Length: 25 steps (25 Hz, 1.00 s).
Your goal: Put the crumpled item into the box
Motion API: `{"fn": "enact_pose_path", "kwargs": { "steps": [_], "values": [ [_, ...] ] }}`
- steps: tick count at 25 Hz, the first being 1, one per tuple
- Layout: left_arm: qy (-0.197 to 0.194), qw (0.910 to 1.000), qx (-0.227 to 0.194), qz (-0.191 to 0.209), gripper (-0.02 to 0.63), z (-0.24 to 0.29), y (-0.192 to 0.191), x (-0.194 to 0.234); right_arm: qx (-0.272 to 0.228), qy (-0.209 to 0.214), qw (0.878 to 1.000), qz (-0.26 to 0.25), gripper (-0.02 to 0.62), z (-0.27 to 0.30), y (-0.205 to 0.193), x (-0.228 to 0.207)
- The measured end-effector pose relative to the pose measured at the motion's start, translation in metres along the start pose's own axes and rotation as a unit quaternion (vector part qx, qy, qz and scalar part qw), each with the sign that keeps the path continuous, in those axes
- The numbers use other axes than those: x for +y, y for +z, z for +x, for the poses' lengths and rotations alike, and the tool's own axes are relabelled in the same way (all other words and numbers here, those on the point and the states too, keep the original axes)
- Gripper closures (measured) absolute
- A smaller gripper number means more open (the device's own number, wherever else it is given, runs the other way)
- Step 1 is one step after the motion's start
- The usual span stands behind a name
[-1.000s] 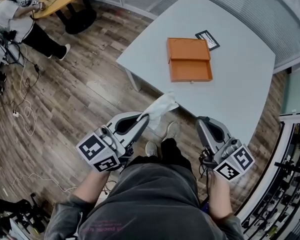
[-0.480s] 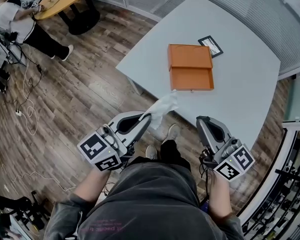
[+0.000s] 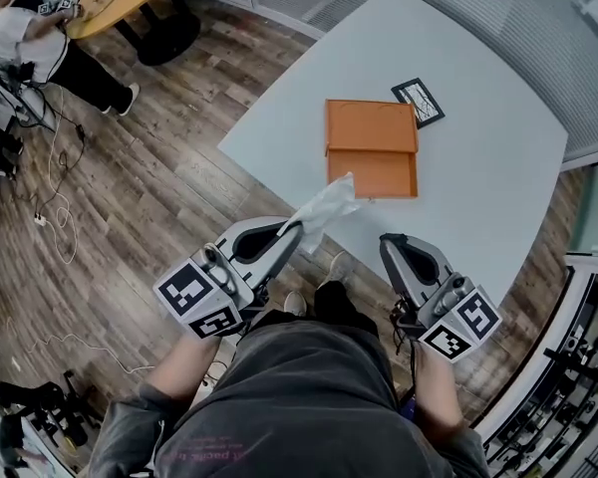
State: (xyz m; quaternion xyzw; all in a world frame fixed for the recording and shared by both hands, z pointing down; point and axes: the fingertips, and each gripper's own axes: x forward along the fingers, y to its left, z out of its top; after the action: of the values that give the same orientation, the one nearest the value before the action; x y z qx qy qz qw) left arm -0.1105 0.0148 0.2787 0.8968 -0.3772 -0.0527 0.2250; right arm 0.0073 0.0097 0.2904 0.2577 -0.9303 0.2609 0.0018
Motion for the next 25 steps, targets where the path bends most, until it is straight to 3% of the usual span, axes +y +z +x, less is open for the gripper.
{"fn": "enact_pose_path", "kwargs": {
  "steps": [9, 25],
  "values": [
    [0.013, 0.9999, 0.007, 0.001, 0.592, 0.064, 0.01, 0.013, 0.007, 0.018, 1.0, 0.007, 0.597, 0.003, 0.027, -0.055],
    [0.024, 0.9994, 0.024, 0.008, 0.592, 0.14, 0.011, 0.02, -0.006, 0.009, 1.0, 0.007, 0.597, -0.022, 0.054, -0.129]
  ]
}}
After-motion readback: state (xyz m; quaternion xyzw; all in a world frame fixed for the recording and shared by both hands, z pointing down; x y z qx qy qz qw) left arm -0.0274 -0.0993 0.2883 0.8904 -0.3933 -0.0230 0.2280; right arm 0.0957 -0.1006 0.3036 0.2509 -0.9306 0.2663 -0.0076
